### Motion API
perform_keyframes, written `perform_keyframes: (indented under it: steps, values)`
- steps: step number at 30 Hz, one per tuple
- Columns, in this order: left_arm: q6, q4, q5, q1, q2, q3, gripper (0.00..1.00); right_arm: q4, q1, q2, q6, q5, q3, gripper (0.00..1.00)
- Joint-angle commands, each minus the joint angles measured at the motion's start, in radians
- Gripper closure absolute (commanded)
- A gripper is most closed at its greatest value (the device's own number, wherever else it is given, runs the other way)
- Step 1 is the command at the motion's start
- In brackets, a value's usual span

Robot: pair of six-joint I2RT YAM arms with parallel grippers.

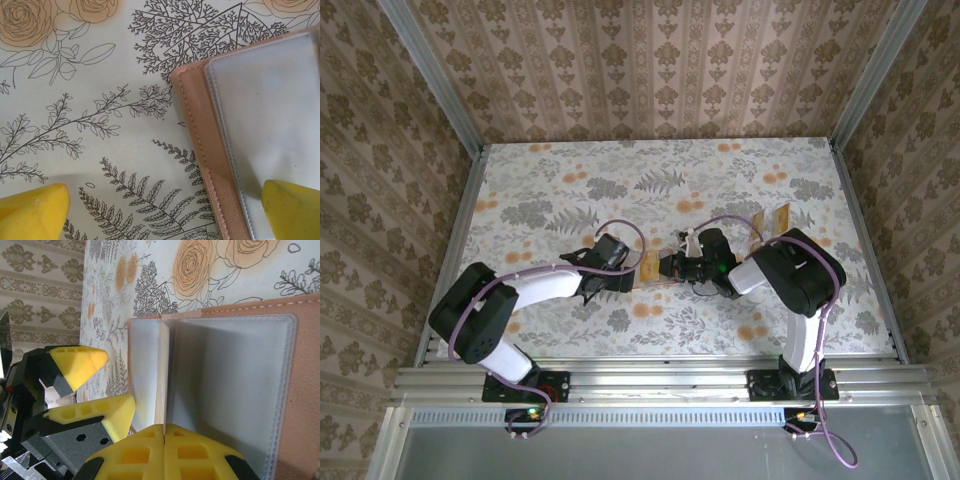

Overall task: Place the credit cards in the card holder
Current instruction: Insert the credit card into the card slot.

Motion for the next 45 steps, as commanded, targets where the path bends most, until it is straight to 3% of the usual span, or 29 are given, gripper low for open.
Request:
perform_keyframes:
  steps: [1, 26, 45]
  values:
    - [-0.012, -0.023, -0.014, -0.006, 0.005, -0.021, 0.01, 0.017, 0.009, 0.029, 0.004, -0.024, 0.004, 1.0]
    - [-0.006, -0.028, -0.016, -0.009, 0.003, -0.013, 0.01, 0.003, -0.029, 0.016, -0.024, -0.02, -0.048, 1.0]
    - [-0.001, -0.028, -0.016, -0.01, 0.005, -0.009, 0.01, -0.128, -0.029, 0.066, -0.066, -0.085, 0.041, 1.0]
